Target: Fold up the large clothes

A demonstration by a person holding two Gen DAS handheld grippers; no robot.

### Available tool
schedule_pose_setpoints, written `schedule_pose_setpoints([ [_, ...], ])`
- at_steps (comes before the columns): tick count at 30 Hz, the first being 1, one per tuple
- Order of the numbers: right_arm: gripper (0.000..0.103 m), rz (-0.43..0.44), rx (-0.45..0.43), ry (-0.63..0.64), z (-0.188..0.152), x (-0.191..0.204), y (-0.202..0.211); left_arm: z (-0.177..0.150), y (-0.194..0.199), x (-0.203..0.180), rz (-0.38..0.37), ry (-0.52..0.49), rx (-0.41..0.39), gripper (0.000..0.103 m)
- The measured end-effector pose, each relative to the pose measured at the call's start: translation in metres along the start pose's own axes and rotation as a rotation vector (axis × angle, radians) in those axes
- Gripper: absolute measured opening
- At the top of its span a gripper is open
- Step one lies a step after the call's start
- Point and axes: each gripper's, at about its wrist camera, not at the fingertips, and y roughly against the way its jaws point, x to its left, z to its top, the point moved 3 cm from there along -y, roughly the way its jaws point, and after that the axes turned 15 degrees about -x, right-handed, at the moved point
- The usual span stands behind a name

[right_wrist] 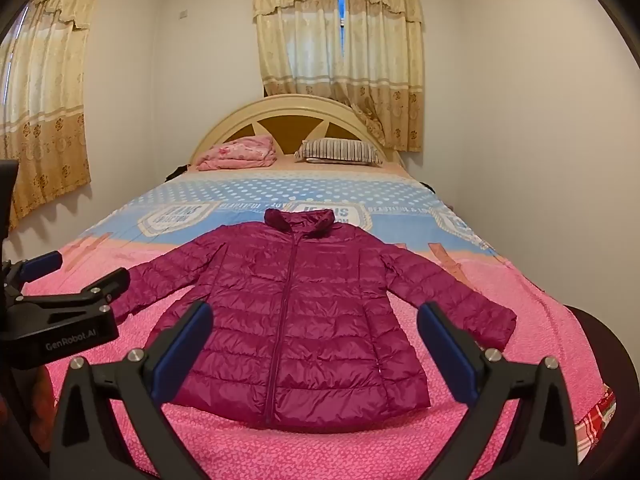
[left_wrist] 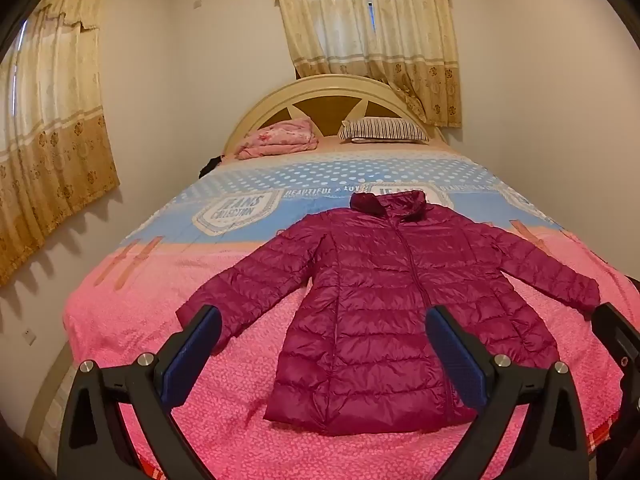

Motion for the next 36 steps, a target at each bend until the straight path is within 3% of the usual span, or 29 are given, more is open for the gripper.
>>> schedule_pose_setpoints([
  [9,0.103,0.0,-0.004,0.005,-0.002,0.002,0.0,-0.002,-0.002,0.004,-0.044,0.06,0.016,0.102],
  [36,0.103,0.014,0.001,-0.008,-0.002,0.001,0.0,0.004,-0.002,0.006,-0.044,0.064,0.018,0.102],
])
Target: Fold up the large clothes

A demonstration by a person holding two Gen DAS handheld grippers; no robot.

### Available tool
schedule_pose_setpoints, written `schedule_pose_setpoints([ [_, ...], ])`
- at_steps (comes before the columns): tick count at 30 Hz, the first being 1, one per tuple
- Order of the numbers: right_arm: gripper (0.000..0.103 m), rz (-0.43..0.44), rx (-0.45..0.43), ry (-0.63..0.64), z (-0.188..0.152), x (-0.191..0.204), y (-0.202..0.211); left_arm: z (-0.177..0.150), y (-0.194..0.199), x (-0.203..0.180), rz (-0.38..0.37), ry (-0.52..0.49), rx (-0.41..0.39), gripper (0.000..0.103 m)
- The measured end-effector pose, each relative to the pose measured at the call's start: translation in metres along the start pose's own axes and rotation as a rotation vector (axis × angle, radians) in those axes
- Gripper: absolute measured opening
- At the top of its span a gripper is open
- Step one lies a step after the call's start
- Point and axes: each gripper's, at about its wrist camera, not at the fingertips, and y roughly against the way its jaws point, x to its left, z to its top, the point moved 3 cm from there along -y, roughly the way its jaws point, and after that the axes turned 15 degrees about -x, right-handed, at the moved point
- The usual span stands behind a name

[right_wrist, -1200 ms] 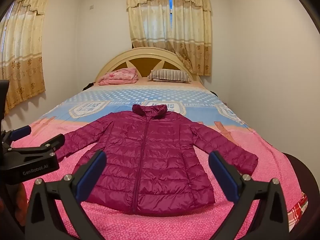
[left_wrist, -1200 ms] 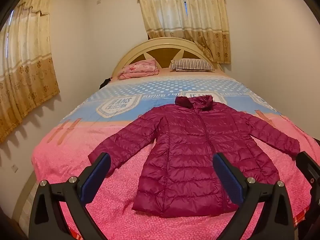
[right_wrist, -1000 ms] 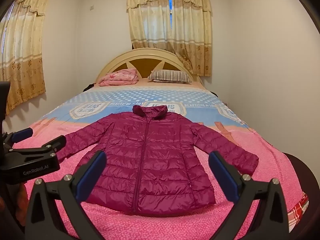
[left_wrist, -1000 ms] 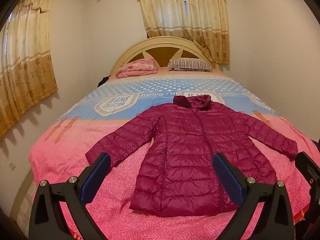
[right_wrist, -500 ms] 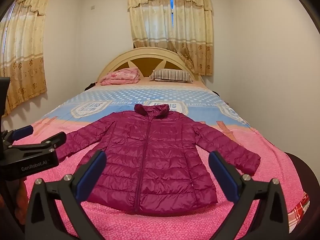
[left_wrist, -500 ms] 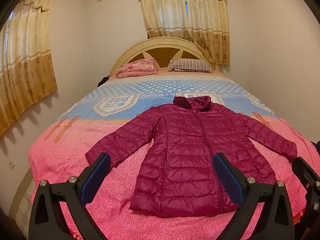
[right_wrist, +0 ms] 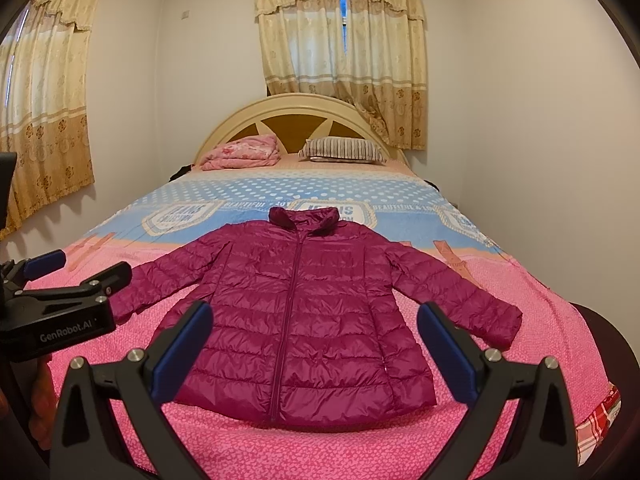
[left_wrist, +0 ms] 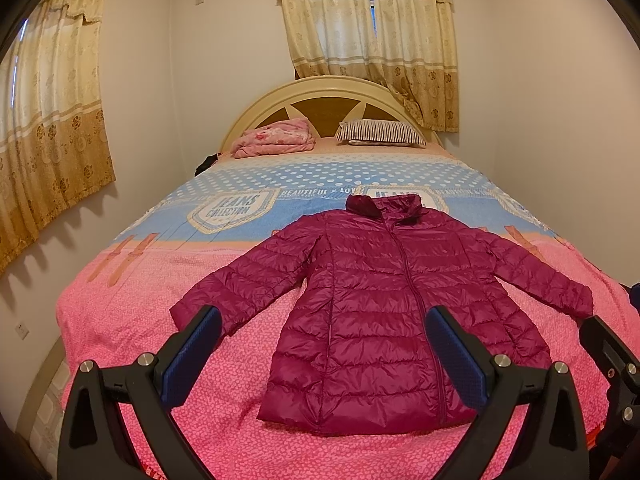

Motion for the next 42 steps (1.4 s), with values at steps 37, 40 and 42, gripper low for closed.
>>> schedule_pose_setpoints([
  [37,0.103,0.008,0.007,0.0,-0.001,0.0023,-0.0007,0.0016,0.0007,0.002,0.006,0.007,-0.009,0.102],
  [40,0.103,0.008,0.008,-0.002,-0.0006,0.0018,-0.0009,0.0019,0.0005,0.002,0.005,0.008,-0.008,0.102],
  [42,0.103,0.007,0.007,-0.001,-0.0004,0.0016,-0.0008,0.0014,0.0008,0.0021,0.005,0.008,-0.009,0.102],
])
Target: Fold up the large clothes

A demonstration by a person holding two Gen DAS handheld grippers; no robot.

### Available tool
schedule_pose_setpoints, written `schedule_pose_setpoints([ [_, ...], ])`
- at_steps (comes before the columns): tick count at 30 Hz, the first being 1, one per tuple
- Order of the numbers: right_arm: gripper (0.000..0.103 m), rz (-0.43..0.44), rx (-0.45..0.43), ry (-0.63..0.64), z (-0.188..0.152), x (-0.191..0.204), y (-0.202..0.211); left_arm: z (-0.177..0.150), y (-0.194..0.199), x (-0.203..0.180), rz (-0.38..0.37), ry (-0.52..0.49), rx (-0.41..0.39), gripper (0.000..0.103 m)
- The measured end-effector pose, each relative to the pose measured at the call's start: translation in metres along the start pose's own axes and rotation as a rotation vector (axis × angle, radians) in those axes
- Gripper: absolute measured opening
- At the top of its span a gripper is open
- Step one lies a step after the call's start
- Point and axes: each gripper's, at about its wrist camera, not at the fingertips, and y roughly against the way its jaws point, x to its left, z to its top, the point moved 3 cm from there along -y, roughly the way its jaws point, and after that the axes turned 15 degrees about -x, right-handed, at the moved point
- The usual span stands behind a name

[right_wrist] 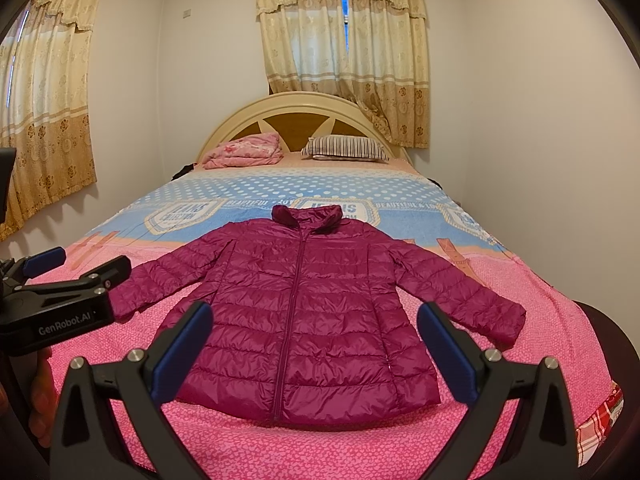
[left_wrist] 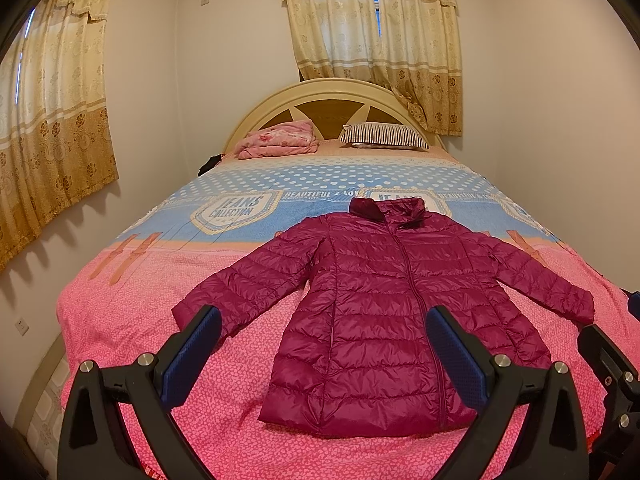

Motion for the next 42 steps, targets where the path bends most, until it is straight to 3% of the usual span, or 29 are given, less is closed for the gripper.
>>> schedule_pose_setpoints([
  [16,0.103,0.009,0.009,-0.01,-0.004,0.003,-0.001,-0.001,-0.002,0.003,0.005,0.006,0.006,0.102],
  [23,0.103,0.0,0.027,-0.026,-0.012,-0.006,-0.012,-0.016,-0.024,-0.001,0.002,-0.031,0.025,0.102],
  [27,0.103,-0.074,0.082,-0.063,-0.03,-0.041,-0.043,-0.029,-0.059,-0.004,0.009,-0.091,0.053,0.102],
  [33,0.102,-0.266,0.182,-0.162,-0.07,-0.13,-0.092,-0.038,-0.123,-0.012,0.003,-0.13,0.082,0.102],
  [42,0.08,-0.464,0.335,-0.35,-0.112,-0.264,-0.147,-0.054,-0.222,-0.02,0.054,-0.196,0.13,0.102],
])
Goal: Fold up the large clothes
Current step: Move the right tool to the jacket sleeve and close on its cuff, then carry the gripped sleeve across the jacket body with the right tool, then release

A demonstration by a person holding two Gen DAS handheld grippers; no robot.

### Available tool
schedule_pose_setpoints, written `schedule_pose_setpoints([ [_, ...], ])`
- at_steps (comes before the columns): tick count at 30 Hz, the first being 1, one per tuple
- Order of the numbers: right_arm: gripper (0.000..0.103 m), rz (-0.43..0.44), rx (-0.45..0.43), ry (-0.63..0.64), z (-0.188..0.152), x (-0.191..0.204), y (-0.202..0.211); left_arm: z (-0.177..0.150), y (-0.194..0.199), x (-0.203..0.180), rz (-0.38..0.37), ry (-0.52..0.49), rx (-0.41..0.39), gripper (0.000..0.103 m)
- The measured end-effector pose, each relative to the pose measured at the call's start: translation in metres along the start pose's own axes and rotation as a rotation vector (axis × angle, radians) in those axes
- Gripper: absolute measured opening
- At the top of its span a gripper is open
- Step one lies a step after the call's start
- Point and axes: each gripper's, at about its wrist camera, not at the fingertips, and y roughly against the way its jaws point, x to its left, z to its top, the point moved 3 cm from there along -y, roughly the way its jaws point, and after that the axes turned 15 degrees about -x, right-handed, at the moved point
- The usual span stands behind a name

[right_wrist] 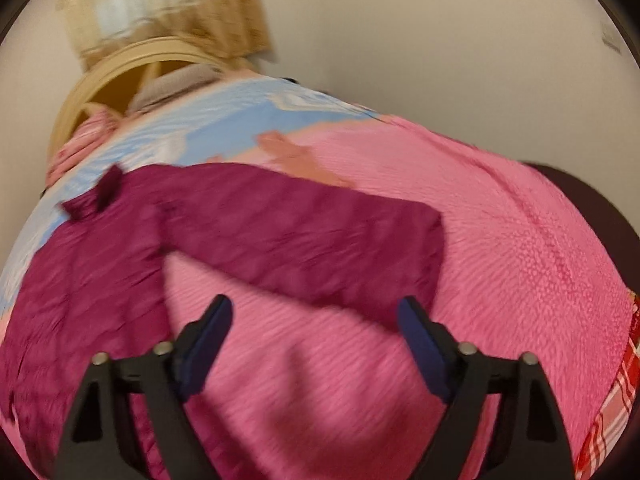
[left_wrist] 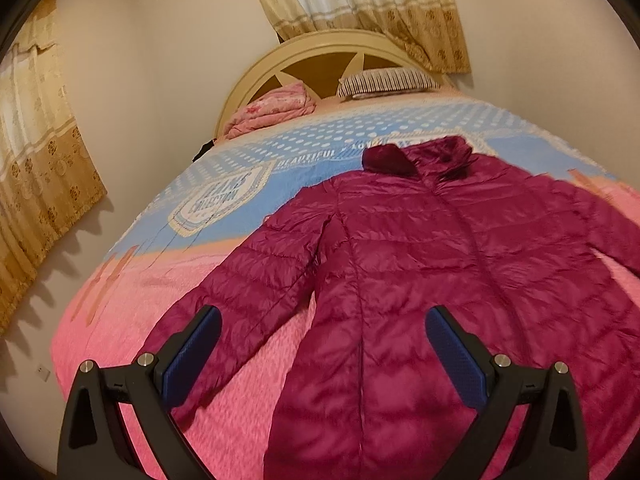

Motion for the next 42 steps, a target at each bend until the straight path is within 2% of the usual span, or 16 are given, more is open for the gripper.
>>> schedule_pose_setpoints([
  [5,0.078,-0.082,0.052,-0.023,0.011,-0.03,-0.039,-0.002,-0.053,0.0,0.037,-0.028,0.055,0.102],
  [8,0.068,-0.079,0.092,-0.019,0.012,-0.036,-0.056,-0.003,-0.08,0.0,0.05,-0.033,0.084,0.102],
  [9,0.063,-0.076,0.109,-0.018,0.01,-0.037,-0.061,-0.004,-0.089,-0.001,0.056,-0.039,0.092,0.102],
  [10,0.051,-0.07,0.126,-0.021,0.009,-0.039,-0.069,-0.005,-0.097,-0.002,0.062,-0.046,0.103,0.102],
  [12,0.039,-0.053,0.14,-0.023,0.007,-0.041,-0.075,-0.008,-0.111,-0.001,0.06,-0.046,0.132,0.102],
  [13,0.027,-0.049,0.135,-0.012,0.008,-0.04,-0.073,-0.009,-0.115,0.0,0.057,-0.045,0.139,0.102],
  [15,0.018,-0.032,0.117,0.015,0.013,-0.033,-0.067,-0.01,-0.121,0.001,0.057,-0.047,0.144,0.102],
  [16,0.016,-0.03,0.102,0.034,0.017,-0.028,-0.064,-0.009,-0.122,0.002,0.059,-0.048,0.141,0.102],
  [21,0.014,0.01,0.022,0.138,0.041,0.016,-0.064,-0.003,-0.129,0.01,0.071,-0.038,0.136,0.102],
  [28,0.013,0.111,-0.068,0.29,0.062,0.107,-0.054,0.004,-0.138,0.026,0.093,0.004,0.137,0.102],
  [36,0.012,0.243,-0.102,0.406,0.05,0.208,-0.048,0.012,-0.15,0.046,0.135,0.045,0.123,0.102],
  [42,0.011,0.323,-0.122,0.507,0.028,0.278,-0.042,0.006,-0.156,0.075,0.182,0.074,0.127,0.102],
])
